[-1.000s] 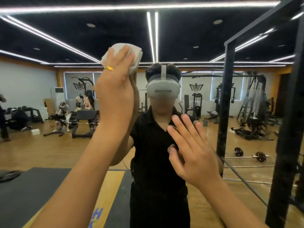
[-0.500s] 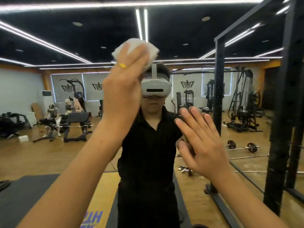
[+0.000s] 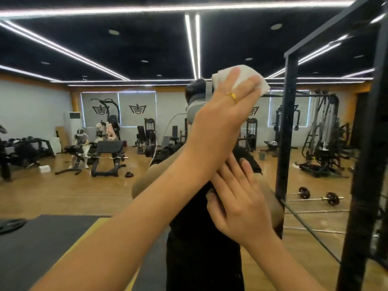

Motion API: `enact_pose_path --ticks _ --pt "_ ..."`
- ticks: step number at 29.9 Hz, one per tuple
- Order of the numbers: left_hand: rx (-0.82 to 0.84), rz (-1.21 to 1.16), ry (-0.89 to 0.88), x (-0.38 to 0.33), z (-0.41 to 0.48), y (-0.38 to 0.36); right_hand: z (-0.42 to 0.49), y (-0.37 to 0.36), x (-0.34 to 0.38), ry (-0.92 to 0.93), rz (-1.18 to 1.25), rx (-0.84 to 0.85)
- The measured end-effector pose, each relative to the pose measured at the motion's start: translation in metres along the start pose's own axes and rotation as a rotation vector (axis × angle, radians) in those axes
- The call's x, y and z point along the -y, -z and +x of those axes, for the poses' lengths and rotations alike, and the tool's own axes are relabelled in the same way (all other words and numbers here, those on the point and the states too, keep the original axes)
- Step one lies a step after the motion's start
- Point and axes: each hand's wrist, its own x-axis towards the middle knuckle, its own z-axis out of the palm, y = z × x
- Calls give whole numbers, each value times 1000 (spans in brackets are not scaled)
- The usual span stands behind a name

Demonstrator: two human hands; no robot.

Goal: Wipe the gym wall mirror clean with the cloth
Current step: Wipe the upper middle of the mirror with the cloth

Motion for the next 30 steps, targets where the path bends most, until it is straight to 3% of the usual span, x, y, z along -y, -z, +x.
enact_pose_path --ticks 3,9,12,15,19,24,30 --pt "1 107 5 23 -10 19 -1 2 -2 10 -23 31" --pt "-208 193 468 94 -32 78 0 3 -3 20 -22 38" --pt "-278 196 590 97 -25 76 -1 2 -4 23 -18 31" --pt "-292 156 571 75 -15 61 -2 2 -4 23 -8 27" --pt "-203 126 406 53 -15 47 1 2 -3 2 33 30" --pt "-109 120 278 66 -23 64 8 0 27 -86 144 -28" --pt "-170 109 389 126 -46 105 51 -28 73 24 178 -22"
